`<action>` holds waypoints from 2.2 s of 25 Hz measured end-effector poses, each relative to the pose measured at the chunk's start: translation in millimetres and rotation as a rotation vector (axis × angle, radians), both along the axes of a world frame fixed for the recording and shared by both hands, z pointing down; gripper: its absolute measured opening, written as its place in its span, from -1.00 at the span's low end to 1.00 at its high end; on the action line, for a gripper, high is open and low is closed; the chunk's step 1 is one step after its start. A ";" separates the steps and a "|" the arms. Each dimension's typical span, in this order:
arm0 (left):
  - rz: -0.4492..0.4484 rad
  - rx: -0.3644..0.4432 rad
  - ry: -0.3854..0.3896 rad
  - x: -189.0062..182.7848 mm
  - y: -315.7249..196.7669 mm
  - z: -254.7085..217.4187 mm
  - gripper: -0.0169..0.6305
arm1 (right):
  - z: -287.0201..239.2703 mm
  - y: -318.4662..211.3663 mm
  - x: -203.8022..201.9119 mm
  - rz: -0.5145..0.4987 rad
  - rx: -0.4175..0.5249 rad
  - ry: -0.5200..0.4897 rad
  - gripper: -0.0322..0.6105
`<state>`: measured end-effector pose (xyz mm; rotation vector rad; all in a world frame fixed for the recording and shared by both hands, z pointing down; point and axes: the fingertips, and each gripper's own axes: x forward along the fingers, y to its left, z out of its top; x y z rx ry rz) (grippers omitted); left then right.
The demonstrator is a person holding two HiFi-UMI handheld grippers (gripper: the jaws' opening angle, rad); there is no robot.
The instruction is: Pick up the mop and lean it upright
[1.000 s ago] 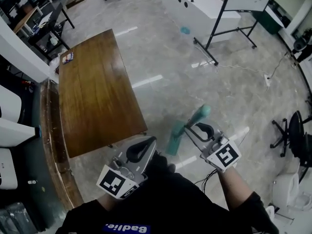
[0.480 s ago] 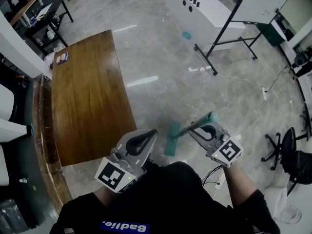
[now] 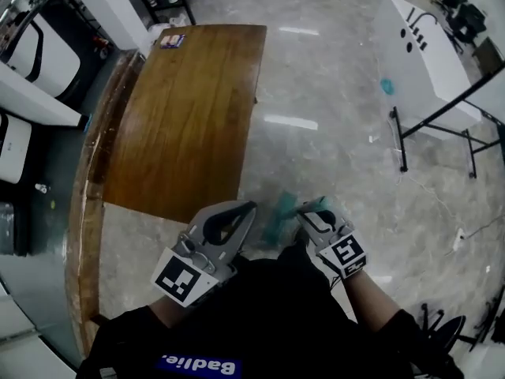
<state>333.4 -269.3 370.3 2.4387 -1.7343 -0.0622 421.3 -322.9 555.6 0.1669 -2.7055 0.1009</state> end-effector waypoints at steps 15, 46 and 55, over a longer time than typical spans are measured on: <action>-0.603 -0.033 0.043 -21.3 43.2 2.3 -0.89 | 42.3 -45.2 -80.2 -0.405 0.001 0.121 -0.60; -0.779 -0.115 0.112 -59.2 142.3 31.9 -0.89 | 153.3 2.3 -233.4 -0.564 0.118 0.401 -0.59; -0.802 -0.108 0.113 -67.6 157.7 31.6 -0.89 | 158.8 6.2 -243.5 -0.546 0.122 0.405 -0.45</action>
